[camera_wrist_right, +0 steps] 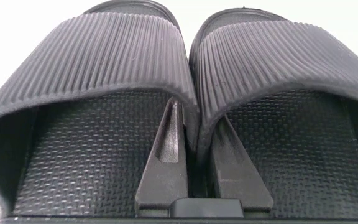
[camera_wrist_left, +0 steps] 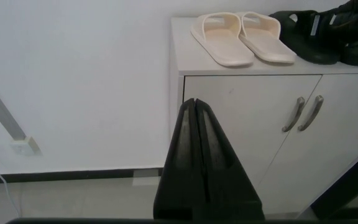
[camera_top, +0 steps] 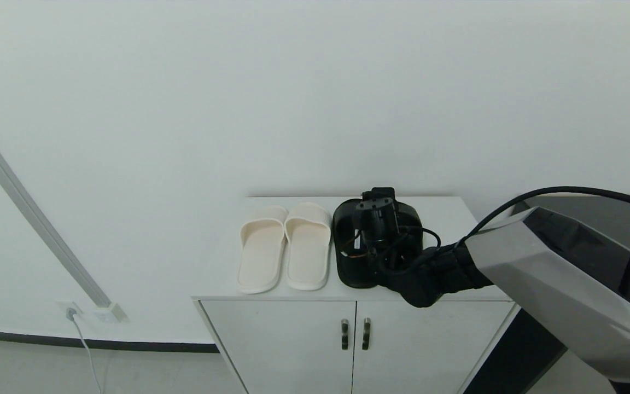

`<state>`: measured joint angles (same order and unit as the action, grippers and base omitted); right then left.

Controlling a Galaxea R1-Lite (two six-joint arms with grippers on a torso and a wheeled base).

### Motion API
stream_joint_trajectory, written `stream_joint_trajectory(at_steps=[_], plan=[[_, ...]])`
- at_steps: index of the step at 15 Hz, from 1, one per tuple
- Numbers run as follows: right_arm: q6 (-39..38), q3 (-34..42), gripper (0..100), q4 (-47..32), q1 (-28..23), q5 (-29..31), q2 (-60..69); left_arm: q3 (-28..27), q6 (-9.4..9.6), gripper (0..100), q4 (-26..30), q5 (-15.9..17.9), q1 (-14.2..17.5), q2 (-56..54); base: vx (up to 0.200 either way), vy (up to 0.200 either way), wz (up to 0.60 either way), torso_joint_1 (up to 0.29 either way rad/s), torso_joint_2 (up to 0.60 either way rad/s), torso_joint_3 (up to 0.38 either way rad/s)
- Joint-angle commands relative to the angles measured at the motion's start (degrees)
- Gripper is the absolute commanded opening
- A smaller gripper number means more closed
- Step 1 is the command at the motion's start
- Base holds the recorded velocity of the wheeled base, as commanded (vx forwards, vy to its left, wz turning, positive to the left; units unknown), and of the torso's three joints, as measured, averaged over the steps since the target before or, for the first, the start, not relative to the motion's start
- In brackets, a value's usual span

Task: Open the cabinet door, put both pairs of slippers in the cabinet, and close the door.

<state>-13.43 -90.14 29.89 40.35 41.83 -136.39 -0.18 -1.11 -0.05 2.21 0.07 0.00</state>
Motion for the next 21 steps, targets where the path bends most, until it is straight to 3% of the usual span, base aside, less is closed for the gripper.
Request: stream_joint_trajectory(at_steps=[1, 3, 6, 10, 14, 18, 21], plan=[[0.0, 0.3, 0, 0.0, -0.1, 0.5, 1.5, 0.0, -0.03, 0, 0.0, 0.0, 0.0, 0.0, 0.0, 0.0, 0.0, 0.0, 0.0, 0.0], [0.2, 1.5, 0, 0.0, 0.1, 0.5, 3.4, 0.0, -0.03, 0, 0.0, 0.0, 0.0, 0.1, 0.0, 0.0, 0.0, 0.0, 0.0, 0.0], [3.2, 14.5, 0, 0.4, 1.0, -2.6, 17.5, 0.0, -0.12, 0, 0.0, -0.1, 0.0, 0.0, 0.0, 0.0, 0.0, 0.0, 0.0, 0.0], [6.4, 36.6, 0, 1.3, 2.4, -18.8, 38.0, 0.0, -0.03, 0, 0.0, 0.0, 0.0, 0.0, 0.0, 0.0, 0.0, 0.0, 0.0, 0.0], [9.8, 52.7, 0, 0.6, 3.1, -33.2, 54.2, 0.0, 0.05, 0, -0.1, 0.0, 0.0, 0.0, 0.0, 0.0, 0.0, 0.0, 0.0, 0.0], [9.9, 58.9, 0, -9.0, 6.8, -42.6, 65.5, 0.0, -0.03, 0, 0.0, 0.0, 0.0, 0.0, 0.0, 0.0, 0.0, 0.0, 0.0, 0.0], [9.8, 58.8, 0, -9.9, 8.0, -43.1, 65.3, 0.0, -0.12, 0, -0.1, 0.0, 0.0, 0.0, 0.0, 0.0, 0.0, 0.0, 0.0, 0.0]])
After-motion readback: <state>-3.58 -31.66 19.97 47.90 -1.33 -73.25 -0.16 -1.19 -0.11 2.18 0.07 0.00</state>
